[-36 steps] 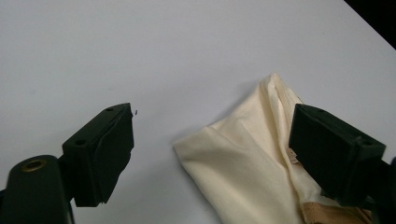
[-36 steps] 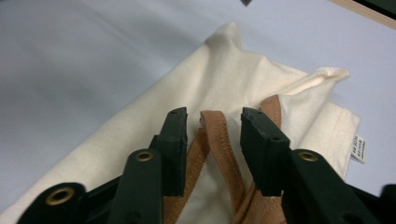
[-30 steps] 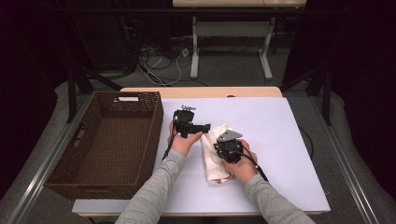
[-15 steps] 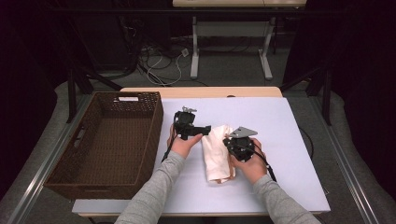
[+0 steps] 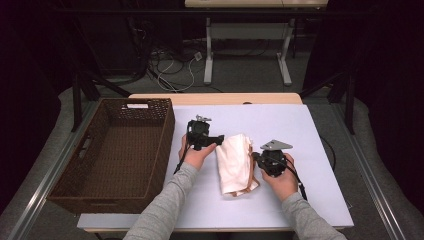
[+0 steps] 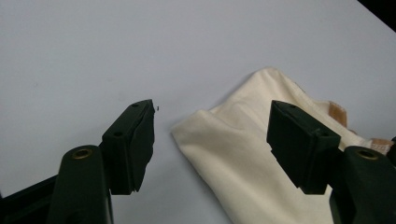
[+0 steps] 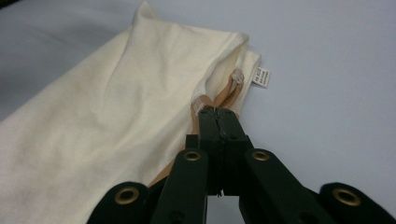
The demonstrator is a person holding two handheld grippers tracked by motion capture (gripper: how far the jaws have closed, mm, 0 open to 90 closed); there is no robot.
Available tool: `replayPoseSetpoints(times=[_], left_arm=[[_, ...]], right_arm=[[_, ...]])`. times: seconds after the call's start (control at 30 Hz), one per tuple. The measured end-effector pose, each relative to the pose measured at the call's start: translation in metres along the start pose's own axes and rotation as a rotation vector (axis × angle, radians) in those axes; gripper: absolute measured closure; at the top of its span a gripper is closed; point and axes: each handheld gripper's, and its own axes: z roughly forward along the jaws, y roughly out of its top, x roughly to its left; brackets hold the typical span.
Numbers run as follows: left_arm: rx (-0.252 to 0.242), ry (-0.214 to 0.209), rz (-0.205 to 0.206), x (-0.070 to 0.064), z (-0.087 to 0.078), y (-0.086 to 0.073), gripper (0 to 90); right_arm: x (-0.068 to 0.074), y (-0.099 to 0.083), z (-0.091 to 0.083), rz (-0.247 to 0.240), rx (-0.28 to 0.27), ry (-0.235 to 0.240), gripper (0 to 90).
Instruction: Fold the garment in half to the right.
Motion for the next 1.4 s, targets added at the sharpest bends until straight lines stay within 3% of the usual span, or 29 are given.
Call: replayPoseSetpoints(times=[0.1,0.3,0.33,0.6,0.7,0.87,1.2,1.4], left_arm=[[0.012,-0.009,-0.017,0.001,0.004,-0.002,34.2],[0.052,0.015,-0.025,0.003,0.011,-0.005,34.9],[0.060,0.014,-0.042,0.004,0.012,-0.006,35.7],[0.062,0.045,-0.081,0.012,0.021,-0.007,38.5],[0.070,0.034,-0.105,0.015,0.026,-0.009,40.8],[0.085,0.032,-0.108,0.013,0.030,-0.010,43.7],[0.109,0.064,-0.080,0.006,0.033,-0.010,49.3],[0.132,0.116,0.005,-0.007,0.035,-0.010,57.0]], right_arm=[[-0.001,-0.002,-0.002,0.006,0.010,0.001,90.0],[-0.002,-0.004,-0.011,0.020,-0.012,0.006,88.2],[-0.002,-0.004,-0.013,0.024,-0.016,0.003,87.4],[0.000,-0.005,-0.025,0.037,-0.050,0.033,82.8],[0.002,-0.006,-0.027,0.031,-0.054,0.043,82.0],[0.004,-0.005,-0.032,0.033,-0.070,0.046,81.3],[0.005,-0.008,-0.035,0.035,-0.077,0.056,80.6],[0.006,-0.008,-0.034,0.027,-0.071,0.057,80.2]])
